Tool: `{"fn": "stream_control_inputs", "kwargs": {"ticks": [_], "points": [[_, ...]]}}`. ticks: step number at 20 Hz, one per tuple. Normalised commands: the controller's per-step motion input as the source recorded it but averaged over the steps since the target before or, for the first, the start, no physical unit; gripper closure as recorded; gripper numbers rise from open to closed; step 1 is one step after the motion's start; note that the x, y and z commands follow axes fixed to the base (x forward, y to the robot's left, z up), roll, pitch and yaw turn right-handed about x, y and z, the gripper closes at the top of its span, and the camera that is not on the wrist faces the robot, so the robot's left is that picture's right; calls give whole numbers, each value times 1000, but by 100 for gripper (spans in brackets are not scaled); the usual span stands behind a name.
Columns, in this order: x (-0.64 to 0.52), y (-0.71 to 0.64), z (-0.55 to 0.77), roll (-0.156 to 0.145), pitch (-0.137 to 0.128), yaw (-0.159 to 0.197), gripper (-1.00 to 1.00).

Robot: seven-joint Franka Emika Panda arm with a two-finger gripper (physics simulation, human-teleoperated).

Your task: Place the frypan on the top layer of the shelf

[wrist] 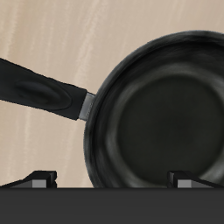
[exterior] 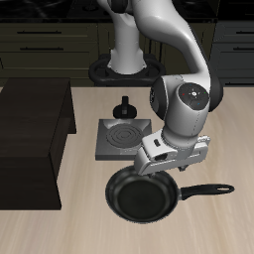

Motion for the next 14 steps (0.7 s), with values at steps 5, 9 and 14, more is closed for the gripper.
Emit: {"fn": "stream_control_inputs", "kwargs": {"ticks": [5,9,14], "points": [[-52,41,-154,10,34,8,-100],[-39,48,-141,12,16,13,-100],[-32,87,-135,17,30,-3,-100]]}}
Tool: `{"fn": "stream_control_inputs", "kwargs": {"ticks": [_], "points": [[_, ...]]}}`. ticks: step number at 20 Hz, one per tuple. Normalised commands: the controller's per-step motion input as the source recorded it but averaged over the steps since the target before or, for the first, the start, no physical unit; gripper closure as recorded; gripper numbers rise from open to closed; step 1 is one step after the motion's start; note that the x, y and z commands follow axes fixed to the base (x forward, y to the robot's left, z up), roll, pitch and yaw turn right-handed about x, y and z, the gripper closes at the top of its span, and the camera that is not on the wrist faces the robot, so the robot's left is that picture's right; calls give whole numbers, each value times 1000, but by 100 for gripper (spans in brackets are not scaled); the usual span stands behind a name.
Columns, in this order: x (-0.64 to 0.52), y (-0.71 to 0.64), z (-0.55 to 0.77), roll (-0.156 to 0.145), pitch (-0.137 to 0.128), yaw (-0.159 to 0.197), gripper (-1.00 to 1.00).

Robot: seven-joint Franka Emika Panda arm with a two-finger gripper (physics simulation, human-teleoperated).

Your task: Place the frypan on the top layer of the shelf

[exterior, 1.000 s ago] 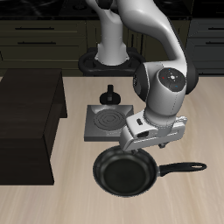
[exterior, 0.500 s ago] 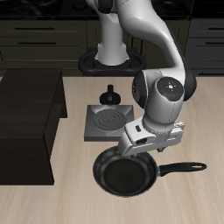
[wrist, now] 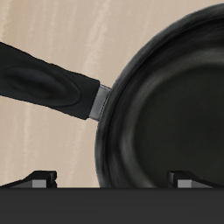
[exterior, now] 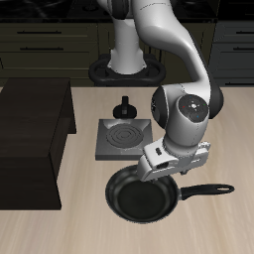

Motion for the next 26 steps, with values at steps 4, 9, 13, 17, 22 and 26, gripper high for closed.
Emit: {"fn": "stream_control_inputs", "kwargs": {"ticks": [4,9,13,17,22,26], "points": [[-41,161,-115,29,5,38,-100],[-7,7,-114,4,15,8,-100],[-45,75,-256,10,29,24,-100],[-21,-62,-349,-10,51,17,-100],[-68,-81,-297,-18,48,5,-100],[-23,-161,-497,-4,137,-45,-100]]}}
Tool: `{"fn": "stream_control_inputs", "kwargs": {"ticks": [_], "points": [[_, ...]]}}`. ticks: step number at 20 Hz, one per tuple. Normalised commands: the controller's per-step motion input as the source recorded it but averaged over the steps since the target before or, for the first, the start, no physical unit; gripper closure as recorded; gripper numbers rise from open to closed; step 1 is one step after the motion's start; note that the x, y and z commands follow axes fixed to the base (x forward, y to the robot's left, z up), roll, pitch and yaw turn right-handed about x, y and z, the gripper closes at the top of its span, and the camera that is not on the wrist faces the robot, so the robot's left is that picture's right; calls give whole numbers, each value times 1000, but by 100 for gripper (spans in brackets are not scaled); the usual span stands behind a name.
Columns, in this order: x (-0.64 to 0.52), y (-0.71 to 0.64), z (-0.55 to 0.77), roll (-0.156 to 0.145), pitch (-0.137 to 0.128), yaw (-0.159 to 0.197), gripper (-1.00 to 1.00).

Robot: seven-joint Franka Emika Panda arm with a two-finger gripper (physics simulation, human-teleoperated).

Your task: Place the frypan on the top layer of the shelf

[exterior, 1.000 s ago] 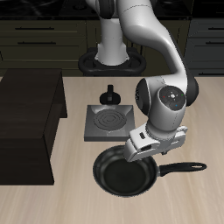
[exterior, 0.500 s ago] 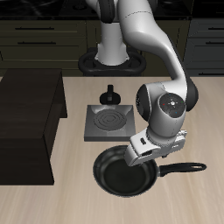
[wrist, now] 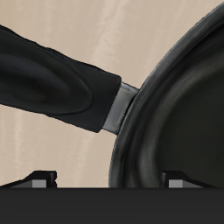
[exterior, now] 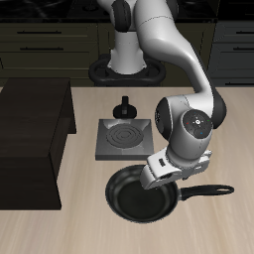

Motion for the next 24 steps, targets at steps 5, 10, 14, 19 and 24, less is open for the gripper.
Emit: {"fn": "stream_control_inputs", "kwargs": {"ticks": [5,10,14,19,24], "points": [[-41,-343,-428,-49,61,-3,100],[-40,-284,116,-20,-12,-24,100],[2,-161,240,-6,-29,-17,100],[-13,-116,401,1,-54,-10,100],[-1,-60,407,-23,-70,47,100]]}}
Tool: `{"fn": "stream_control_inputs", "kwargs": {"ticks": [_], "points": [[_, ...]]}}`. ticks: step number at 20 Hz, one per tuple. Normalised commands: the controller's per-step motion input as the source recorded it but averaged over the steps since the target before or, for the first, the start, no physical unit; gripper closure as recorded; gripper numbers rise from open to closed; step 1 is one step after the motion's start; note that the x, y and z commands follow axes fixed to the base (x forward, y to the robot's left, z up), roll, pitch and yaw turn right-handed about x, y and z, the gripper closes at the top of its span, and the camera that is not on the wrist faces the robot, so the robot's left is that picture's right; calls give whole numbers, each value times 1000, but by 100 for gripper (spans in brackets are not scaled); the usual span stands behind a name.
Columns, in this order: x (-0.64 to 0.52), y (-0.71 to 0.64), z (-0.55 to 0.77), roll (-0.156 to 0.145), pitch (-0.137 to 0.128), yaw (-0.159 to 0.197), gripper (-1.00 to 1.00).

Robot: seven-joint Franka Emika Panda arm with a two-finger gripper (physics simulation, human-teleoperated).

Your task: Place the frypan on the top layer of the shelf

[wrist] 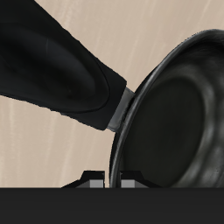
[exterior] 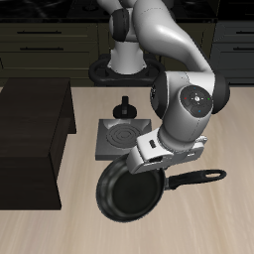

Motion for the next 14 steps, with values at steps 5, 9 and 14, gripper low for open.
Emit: {"fn": "stream_control_inputs", "kwargs": {"ticks": [5,9,14], "points": [[-9,-67,382,-34,-57,24,100],[-65,-39,269,-25,-49,24,100],[-82,-19,327,-17,-39,4,100]]}}
